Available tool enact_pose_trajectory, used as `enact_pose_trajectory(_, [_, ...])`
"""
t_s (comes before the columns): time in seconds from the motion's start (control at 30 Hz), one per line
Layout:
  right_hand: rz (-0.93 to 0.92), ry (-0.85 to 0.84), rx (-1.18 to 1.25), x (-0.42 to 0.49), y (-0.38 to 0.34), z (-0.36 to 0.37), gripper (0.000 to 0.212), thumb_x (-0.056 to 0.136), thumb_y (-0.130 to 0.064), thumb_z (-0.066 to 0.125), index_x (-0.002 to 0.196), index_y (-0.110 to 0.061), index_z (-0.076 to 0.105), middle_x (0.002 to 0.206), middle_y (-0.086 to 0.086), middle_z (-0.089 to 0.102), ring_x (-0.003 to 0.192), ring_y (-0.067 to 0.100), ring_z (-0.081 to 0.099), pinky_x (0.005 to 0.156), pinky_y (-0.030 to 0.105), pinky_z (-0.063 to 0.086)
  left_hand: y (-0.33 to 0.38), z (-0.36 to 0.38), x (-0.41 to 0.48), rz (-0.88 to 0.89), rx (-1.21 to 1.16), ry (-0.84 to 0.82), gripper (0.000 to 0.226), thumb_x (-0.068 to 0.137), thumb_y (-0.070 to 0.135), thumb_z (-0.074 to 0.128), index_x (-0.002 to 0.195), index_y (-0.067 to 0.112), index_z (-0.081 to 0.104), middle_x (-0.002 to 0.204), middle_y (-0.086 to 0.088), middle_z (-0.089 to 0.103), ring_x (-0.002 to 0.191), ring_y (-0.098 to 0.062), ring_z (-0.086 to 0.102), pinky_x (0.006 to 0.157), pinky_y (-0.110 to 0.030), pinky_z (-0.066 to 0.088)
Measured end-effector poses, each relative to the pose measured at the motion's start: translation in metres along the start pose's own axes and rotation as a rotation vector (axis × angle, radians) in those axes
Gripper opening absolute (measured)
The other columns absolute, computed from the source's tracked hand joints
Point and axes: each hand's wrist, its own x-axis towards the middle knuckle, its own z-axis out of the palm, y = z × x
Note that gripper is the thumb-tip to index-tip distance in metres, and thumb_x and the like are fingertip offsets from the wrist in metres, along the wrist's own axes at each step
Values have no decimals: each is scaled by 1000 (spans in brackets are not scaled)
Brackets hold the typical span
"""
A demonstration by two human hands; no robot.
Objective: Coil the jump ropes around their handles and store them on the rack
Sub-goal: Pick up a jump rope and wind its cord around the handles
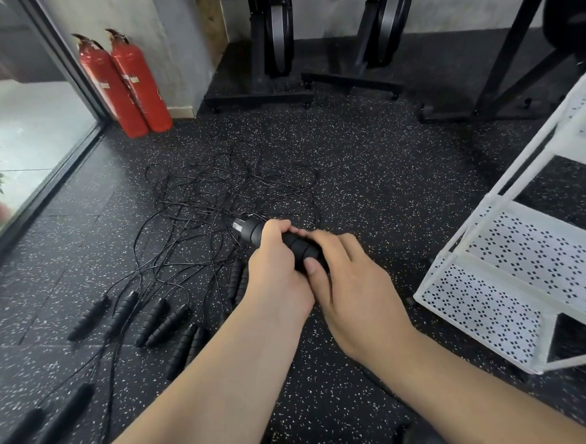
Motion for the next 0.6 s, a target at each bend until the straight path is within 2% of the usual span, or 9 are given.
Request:
enact_pose_trajectory(0.13, [-25,25,-33,3,10,1,61,106,-70,24,147,-31,47,120,-6,54,81,24,66,64,43,56,-4,0,-5,-68,39,-4,25,92,27,70,72,15,61,73,0,67,62,-21,68,75,-37,61])
enact_pose_trajectory(0.2, [-56,67,-63,5,16,2,62,107,-72,25,143,-30,50,115,-4,59,74,26,66,60,43,57,-4,2,-9,-113,58,8,26,93,31,71,74,15,63,72,0,68,61,-23,69,67,-38,62])
enact_pose_trajectory(0.27, [-84,99,-92,6,18,3,58,108,-70,25,138,-29,53,109,-3,60,67,27,64,55,44,56,-4,3,-13,-143,35,15,23,94,33,73,85,13,67,84,-1,72,69,-24,73,62,-37,64])
enact_pose_trajectory(0.3, [-94,105,-97,7,19,4,58,109,-69,26,136,-28,56,108,-3,60,66,27,63,54,44,56,-5,3,-12,-150,30,7,25,93,36,74,94,12,69,95,-2,73,78,-26,75,65,-38,66])
enact_pose_trajectory(0.37, [-92,104,-56,11,22,1,59,108,-69,29,131,-27,62,107,-6,61,72,24,65,60,43,56,-4,2,-11,-159,39,-30,45,91,47,78,112,8,71,112,-4,74,94,-27,77,78,-39,66])
enact_pose_trajectory(0.47, [-29,93,61,20,24,-10,48,107,-65,37,121,-29,65,102,-12,66,86,13,66,73,33,53,0,0,-14,-157,113,-142,78,85,64,80,136,7,66,128,-13,75,114,-32,75,106,-45,57])
enact_pose_trajectory(0.53, [49,89,83,27,28,-21,38,107,-60,42,109,-30,65,86,-15,64,78,4,61,67,19,44,3,-1,-16,-147,258,-227,80,89,72,69,141,11,64,127,-18,75,121,-33,72,115,-48,49])
enact_pose_trajectory(0.6, [154,86,105,34,36,-33,39,107,-60,40,101,-30,64,77,-13,65,74,1,61,63,16,40,5,-1,-21,-137,427,-271,78,95,75,56,141,12,63,127,-16,76,123,-32,71,117,-50,46])
